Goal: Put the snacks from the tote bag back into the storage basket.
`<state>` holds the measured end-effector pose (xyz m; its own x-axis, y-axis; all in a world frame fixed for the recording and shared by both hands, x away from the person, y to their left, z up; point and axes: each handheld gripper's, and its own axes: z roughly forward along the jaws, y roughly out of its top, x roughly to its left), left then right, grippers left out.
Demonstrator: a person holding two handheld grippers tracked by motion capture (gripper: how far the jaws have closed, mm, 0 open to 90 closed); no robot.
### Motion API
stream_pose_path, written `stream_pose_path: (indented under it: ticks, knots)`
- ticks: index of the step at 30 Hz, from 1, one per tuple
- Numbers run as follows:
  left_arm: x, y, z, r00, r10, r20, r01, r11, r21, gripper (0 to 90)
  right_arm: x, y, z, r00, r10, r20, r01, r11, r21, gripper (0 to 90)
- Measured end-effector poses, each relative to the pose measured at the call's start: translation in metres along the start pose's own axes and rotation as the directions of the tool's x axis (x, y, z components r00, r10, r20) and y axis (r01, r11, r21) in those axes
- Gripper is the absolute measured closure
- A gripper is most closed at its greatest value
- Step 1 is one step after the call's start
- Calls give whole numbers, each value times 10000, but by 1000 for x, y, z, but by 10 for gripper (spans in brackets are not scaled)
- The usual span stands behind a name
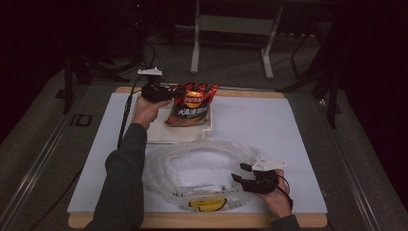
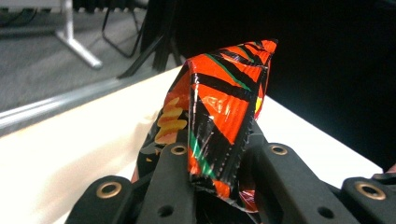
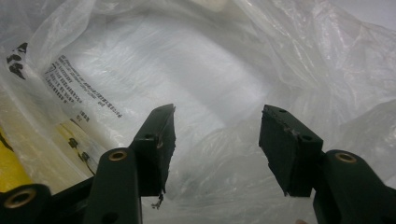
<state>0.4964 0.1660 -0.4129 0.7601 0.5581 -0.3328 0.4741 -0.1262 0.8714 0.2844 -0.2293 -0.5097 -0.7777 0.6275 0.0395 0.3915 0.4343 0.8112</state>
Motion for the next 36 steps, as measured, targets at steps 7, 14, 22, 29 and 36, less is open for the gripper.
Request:
stream_pose_path:
  ticks: [7,14,22,29,36]
  knots:
    - [10,-13,2,9829,-356,-1805,398,9990,194,583,0,-3,-1,10000,87,39,-87,10000,26,450]
    - [18,-35,1,9447,-471,-3244,721,9953,654,424,2,-3,0,10000,65,46,-65,10000,58,449]
    - [22,-46,10,8823,-124,-4705,1172,9739,1941,436,3,-3,2,10000,33,37,-34,9999,100,447]
    - [22,-46,15,8375,-192,-5461,1623,9630,2150,458,3,-4,0,10000,34,54,-35,10000,68,447]
    - [14,-40,3,8558,-329,-5162,1377,9765,1660,473,2,-4,0,10000,54,82,-54,10000,26,447]
